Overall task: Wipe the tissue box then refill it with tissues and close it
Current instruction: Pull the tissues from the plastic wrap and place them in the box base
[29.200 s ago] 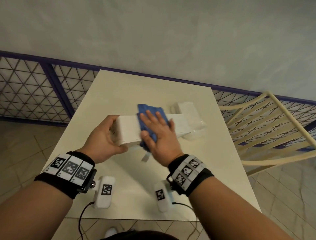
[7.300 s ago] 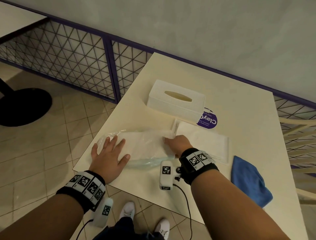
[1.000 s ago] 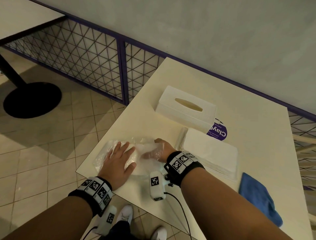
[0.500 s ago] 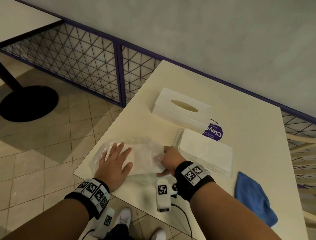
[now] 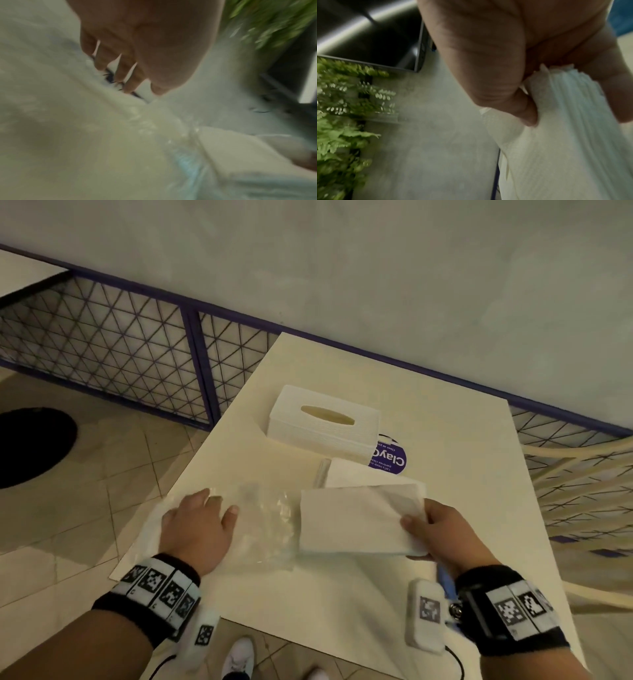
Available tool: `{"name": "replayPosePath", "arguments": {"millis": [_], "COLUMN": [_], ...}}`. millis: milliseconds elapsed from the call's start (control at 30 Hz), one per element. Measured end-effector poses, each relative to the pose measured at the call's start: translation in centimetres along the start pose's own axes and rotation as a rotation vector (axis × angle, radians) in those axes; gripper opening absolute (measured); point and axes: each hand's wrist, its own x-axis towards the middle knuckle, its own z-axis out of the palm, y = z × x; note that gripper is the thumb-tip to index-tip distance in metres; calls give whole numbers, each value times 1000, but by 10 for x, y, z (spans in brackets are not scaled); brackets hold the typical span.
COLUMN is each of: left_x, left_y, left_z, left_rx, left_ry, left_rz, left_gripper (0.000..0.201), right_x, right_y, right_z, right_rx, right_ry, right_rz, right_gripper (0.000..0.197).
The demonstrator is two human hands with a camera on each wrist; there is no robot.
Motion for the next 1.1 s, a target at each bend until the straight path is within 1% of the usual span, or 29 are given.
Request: {"name": "replayPosePath", "arguments": {"millis": [33, 67, 100, 133, 167, 233, 267, 300, 367, 433, 500, 533, 600, 667, 700, 733, 800, 833, 867, 900, 933, 967, 1000, 1100], "left_x": [-2, -4, -6, -8, -8, -7, -6, -4, -4, -6, -8, -9, -8, -7, -7, -7, -8, -9, -11, -12, -13, -14, -15, -20], "left_y": [14, 30, 47, 64, 80, 105, 114, 120, 131, 138, 142, 142, 140, 137, 136, 135, 135, 136, 139, 141, 143, 144, 145, 143], "left_z": [-9, -16, -20, -21, -20, -14, -10, -5, 5, 15, 24, 28, 37, 45, 48, 48, 47, 45, 41, 39, 38, 38, 38, 43], "left_rx": [-89, -216, -367, -531, -698, -1019, -1123, -1175, -1186, -1181, -1225, -1278, -1399, -1489, -1516, -1522, -1454, -1388, -1310, -1219, -1155, -1128, -1139, -1240], "left_ry": [123, 201, 195, 120, -14, -296, -403, -470, -508, -482, -487, -523, -628, -748, -792, -824, -804, -750, -664, -553, -452, -380, -339, -301], "left_rz": [81, 188, 290, 362, 381, 305, 254, 225, 209, 162, 123, 105, 38, -32, -36, -25, 53, 109, 158, 187, 198, 206, 214, 165], "left_gripper": [54, 53, 54, 60, 70, 90, 97, 99, 90, 81, 79, 84, 101, 115, 119, 118, 103, 91, 75, 58, 45, 40, 38, 46], "right_x": [-3, -6, -10, -13, -16, -23, -26, -30, -35, -38, -41, -43, -45, -46, -45, -44, -40, -39, -37, -36, -35, -34, -34, -33], "right_y": [6, 10, 13, 16, 19, 25, 28, 31, 40, 52, 62, 64, 69, 70, 70, 71, 74, 76, 77, 78, 79, 79, 79, 79], "right_z": [-8, -15, -19, -23, -27, -30, -30, -30, -28, -25, -24, -23, -23, -24, -25, -26, -28, -28, -27, -26, -23, -21, -18, -9], "right_rx": [8, 9, 12, 17, 36, 118, 173, 232, 301, 296, 266, 259, 287, 297, 295, 294, 286, 274, 264, 265, 272, 278, 284, 320], "right_ry": [25, 51, 72, 93, 109, 135, 146, 146, 137, 125, 119, 115, 110, 104, 102, 105, 123, 132, 142, 155, 168, 179, 187, 200], "right_rz": [-36, -68, -99, -122, -140, -163, -161, -153, -129, -101, -64, -43, -4, -9, -19, -27, -41, -44, -45, -48, -54, -61, -73, -118], "right_gripper": [11, 11, 10, 13, 17, 21, 21, 22, 24, 22, 18, 16, 14, 14, 15, 16, 17, 18, 17, 16, 15, 15, 16, 28]}}
